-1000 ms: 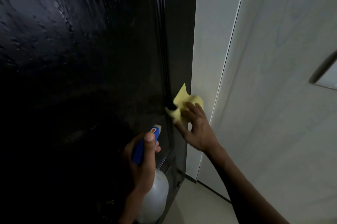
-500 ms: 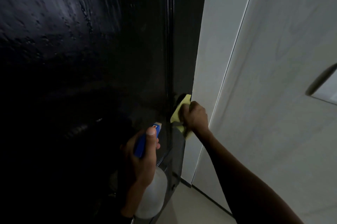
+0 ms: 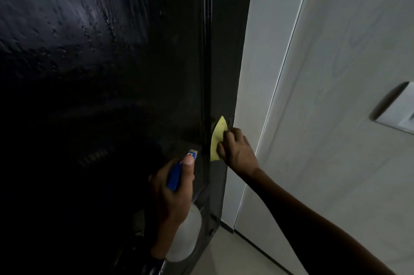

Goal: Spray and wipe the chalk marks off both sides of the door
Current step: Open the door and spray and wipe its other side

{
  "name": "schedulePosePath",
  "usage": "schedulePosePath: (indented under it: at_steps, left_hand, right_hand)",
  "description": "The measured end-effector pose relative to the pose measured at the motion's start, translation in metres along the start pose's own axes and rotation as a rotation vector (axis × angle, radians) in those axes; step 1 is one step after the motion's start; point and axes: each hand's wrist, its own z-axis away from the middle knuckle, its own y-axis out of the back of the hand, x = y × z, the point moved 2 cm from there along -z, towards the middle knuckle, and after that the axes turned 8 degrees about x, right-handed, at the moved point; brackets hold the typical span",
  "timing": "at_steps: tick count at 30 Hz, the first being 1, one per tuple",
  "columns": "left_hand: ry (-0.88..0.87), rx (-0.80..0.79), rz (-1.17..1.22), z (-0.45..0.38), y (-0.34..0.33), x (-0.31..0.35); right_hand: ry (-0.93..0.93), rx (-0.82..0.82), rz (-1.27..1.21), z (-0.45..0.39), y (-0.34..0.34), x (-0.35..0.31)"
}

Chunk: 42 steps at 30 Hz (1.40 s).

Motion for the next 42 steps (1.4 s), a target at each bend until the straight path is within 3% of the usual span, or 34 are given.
schedulePosePath:
  at_steps: [5,7,9,11,14,17,19,22,24,28,30,33,34,36,39,42]
  left_hand:
    - [0.02,-0.002,0.004,-0.001,-0.001,-0.001]
    - [0.025,0.0,0.016,-0.002,-0.001,0.001]
    - [0.039,0.001,0.024,-0.001,-0.001,0.003]
    - [0.047,0.0,0.033,-0.002,-0.002,0.004]
    - [0.035,0.003,0.046,-0.001,-0.002,0.007]
    - [0.065,0.002,0.088,-0.003,-0.003,0.005]
    - [0.074,0.0,0.086,-0.004,-0.002,0.003]
    - [0.085,-0.003,0.078,-0.004,-0.002,0.003]
    - [0.107,0.003,0.085,-0.004,-0.002,0.002]
    - [0.117,-0.007,0.111,-0.004,-0.001,0.007]
    - [0.11,-0.005,0.125,-0.004,-0.001,0.01]
    - [0.105,0.011,0.105,-0.005,-0.002,0.01]
    - [0.112,0.016,0.102,-0.005,-0.002,0.008]
    - [0.124,0.011,0.082,-0.005,-0.001,0.007]
    - [0.119,0.015,0.065,-0.005,-0.003,0.006]
    - [0.125,0.028,0.06,-0.005,-0.004,0.008]
  right_hand:
    - [-0.663,-0.046,-0.311,-0.027,0.009,-0.01]
    - [-0.909,-0.137,-0.499,-0.04,0.014,-0.003]
    - [-0.822,-0.221,-0.331,-0.045,0.014,-0.004]
    - [-0.491,-0.152,-0.031,-0.029,0.002,-0.015]
    - [-0.137,0.015,0.012,0.022,-0.011,-0.026]
    - [0.087,0.044,-0.037,0.056,-0.002,-0.008]
    - [0.052,0.036,-0.179,0.068,0.019,-0.003]
    - [-0.17,0.219,-0.369,0.046,0.058,-0.002]
    - [-0.219,0.271,-0.385,0.011,0.064,-0.002]
    - [-0.068,0.084,-0.205,-0.001,0.012,-0.013]
    - [0.048,0.086,-0.055,0.022,-0.011,-0.011]
    - [0.164,0.081,-0.156,0.06,-0.01,-0.002]
    - [0.135,0.047,-0.198,0.077,-0.008,0.002]
    - [-0.113,0.009,-0.34,0.11,0.004,0.006]
    - [-0.507,0.275,-0.573,0.099,0.048,0.002]
    - [-0.44,0.41,-0.584,0.029,0.082,-0.008]
